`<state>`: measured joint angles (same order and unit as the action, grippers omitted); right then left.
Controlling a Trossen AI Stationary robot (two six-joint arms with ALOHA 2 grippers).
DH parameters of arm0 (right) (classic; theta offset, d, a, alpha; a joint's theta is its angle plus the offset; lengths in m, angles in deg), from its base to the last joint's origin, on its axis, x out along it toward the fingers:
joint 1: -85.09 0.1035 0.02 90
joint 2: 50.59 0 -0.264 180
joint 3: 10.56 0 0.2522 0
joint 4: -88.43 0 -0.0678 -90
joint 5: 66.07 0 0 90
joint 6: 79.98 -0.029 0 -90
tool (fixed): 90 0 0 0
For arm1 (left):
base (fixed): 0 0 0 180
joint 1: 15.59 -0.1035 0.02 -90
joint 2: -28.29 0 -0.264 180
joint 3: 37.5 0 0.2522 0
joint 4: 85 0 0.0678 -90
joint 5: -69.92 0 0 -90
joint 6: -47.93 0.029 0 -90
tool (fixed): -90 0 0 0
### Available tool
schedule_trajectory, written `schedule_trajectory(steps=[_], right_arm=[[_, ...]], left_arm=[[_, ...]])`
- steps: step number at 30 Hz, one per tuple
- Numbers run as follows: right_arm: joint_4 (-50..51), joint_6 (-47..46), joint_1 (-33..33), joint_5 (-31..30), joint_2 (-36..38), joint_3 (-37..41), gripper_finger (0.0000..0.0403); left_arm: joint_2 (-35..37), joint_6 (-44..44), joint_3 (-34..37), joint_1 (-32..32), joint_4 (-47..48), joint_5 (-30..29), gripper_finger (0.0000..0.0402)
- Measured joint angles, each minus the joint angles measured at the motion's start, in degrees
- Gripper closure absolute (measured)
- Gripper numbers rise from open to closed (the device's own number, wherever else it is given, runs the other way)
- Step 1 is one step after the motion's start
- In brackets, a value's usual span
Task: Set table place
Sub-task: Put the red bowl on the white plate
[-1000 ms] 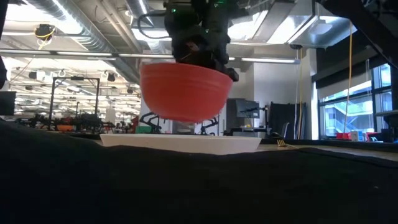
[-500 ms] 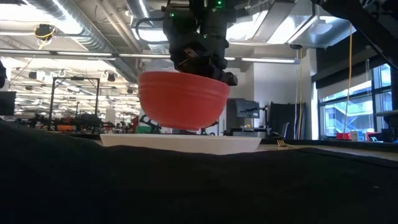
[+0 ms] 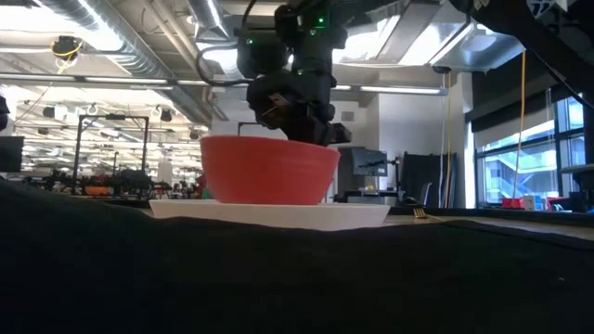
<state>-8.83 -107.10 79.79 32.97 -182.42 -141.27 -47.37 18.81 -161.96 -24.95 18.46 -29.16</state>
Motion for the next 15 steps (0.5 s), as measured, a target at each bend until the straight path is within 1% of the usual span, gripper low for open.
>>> schedule_trajectory(steps=[5,7,15], right_arm=[[-0.5,-0.9,-0.1,-0.3,0.0,0.0,0.0392],[-0.7,-0.7,-0.1,-0.6,0.0,0.0,0.0386],[-0.7,0.7,-0.1,-0.5,0.0,0.0,0.0328]], left_arm=[[0.7,-0.3,0.0,0.0,0.0,-1.3,0.0363],[0.8,-0.3,0.0,0.0,0.1,-1.3,0.0359],[0.8,1.0,0.0,0.0,0.3,-1.3,0.0345]])
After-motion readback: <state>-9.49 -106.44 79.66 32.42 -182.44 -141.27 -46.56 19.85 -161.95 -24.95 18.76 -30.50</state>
